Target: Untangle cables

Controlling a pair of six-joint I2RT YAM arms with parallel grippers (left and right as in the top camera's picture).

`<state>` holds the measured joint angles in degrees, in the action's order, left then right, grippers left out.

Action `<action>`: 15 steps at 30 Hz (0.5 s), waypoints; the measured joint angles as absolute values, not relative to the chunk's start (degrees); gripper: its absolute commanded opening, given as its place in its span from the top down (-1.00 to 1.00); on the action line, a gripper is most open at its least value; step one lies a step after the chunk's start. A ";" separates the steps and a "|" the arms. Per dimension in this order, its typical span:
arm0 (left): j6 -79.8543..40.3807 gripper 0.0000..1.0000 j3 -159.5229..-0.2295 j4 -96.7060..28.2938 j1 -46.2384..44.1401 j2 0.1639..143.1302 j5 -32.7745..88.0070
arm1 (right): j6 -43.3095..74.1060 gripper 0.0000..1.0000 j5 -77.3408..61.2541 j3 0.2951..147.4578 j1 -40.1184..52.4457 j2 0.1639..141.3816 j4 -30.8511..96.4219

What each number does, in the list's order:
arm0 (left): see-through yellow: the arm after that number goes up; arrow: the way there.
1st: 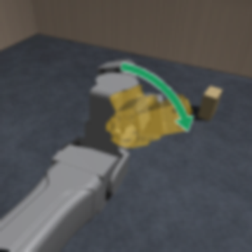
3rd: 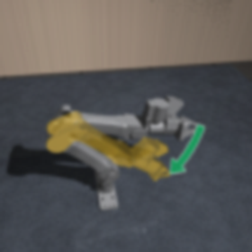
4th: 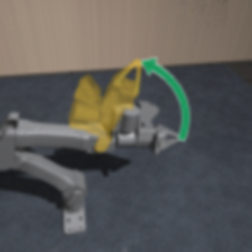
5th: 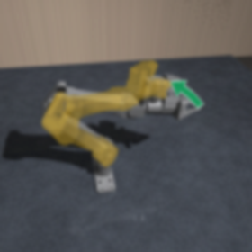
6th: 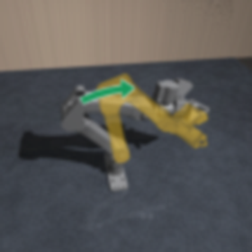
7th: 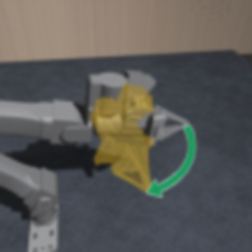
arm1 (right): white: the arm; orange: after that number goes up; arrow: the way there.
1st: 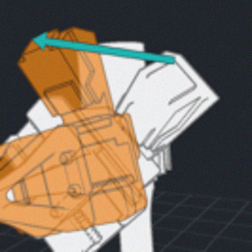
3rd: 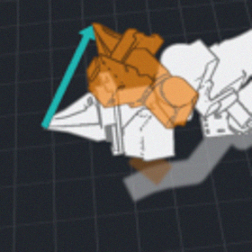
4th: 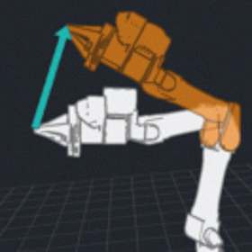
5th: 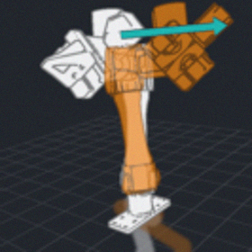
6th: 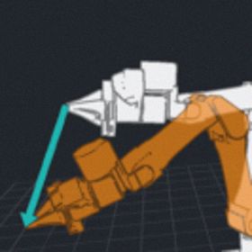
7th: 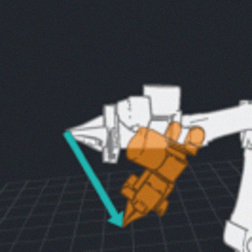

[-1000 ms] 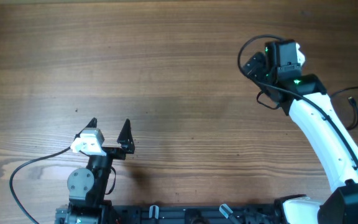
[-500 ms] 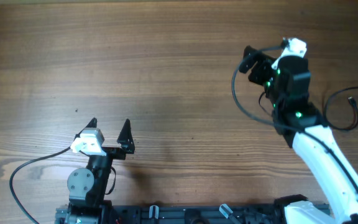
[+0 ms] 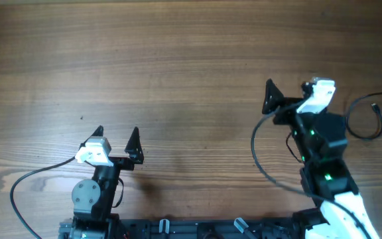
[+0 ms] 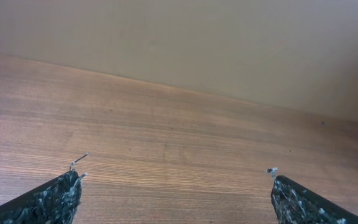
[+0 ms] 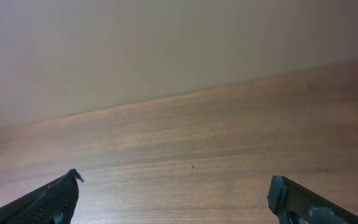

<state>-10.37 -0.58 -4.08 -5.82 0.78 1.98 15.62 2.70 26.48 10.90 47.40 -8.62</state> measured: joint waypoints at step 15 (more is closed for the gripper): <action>-10.37 -1.00 -0.58 -4.10 -5.82 0.78 1.98 | 7.40 -0.99 1.89 22.68 9.89 27.81 -3.57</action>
